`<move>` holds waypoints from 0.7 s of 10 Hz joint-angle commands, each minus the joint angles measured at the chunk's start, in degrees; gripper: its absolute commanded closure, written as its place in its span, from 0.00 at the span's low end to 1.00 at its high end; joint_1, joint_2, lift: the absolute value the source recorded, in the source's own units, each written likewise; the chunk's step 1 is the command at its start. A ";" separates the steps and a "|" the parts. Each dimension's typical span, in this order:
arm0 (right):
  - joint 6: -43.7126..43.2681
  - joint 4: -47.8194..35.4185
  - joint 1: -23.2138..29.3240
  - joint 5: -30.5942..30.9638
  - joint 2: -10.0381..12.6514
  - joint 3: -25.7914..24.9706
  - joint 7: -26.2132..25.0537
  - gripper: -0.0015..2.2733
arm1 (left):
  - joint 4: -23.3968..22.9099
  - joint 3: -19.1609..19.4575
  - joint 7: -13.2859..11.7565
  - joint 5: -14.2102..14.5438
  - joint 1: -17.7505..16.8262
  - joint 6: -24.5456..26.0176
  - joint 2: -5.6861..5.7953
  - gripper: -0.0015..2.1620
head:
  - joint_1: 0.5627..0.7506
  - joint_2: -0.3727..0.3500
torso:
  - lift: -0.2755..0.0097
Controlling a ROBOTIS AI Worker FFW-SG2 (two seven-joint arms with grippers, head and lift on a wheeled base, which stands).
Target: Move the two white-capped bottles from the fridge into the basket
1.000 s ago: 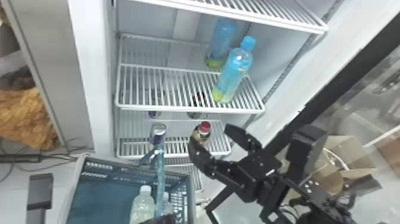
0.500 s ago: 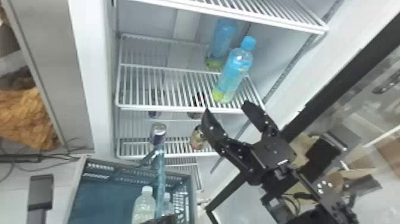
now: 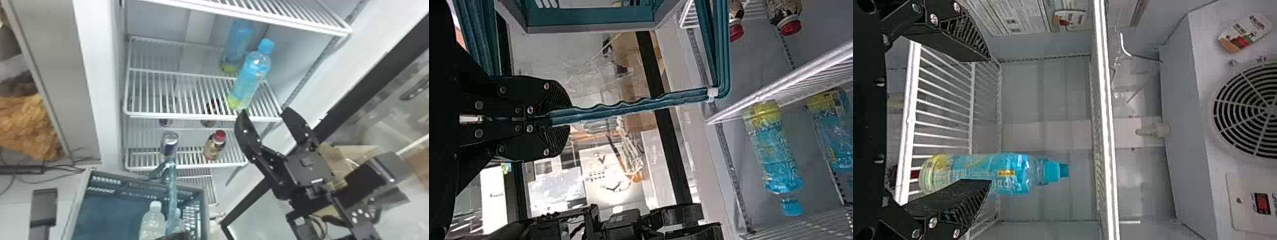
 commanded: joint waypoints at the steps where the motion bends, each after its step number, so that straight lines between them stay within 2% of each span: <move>1: -0.62 0.14 1.08 0.00 0.39 0.00 -0.64 0.08 | 0.00 0.01 0.00 -0.31 0.01 0.00 0.00 0.55 | 0.70 0.03 | 0.97; 7: -3.99 1.40 2.49 -0.46 1.35 -0.69 -2.31 0.08 | 0.00 -0.11 0.00 -0.42 0.43 0.42 -0.09 0.55 | 0.70 0.03 | 0.97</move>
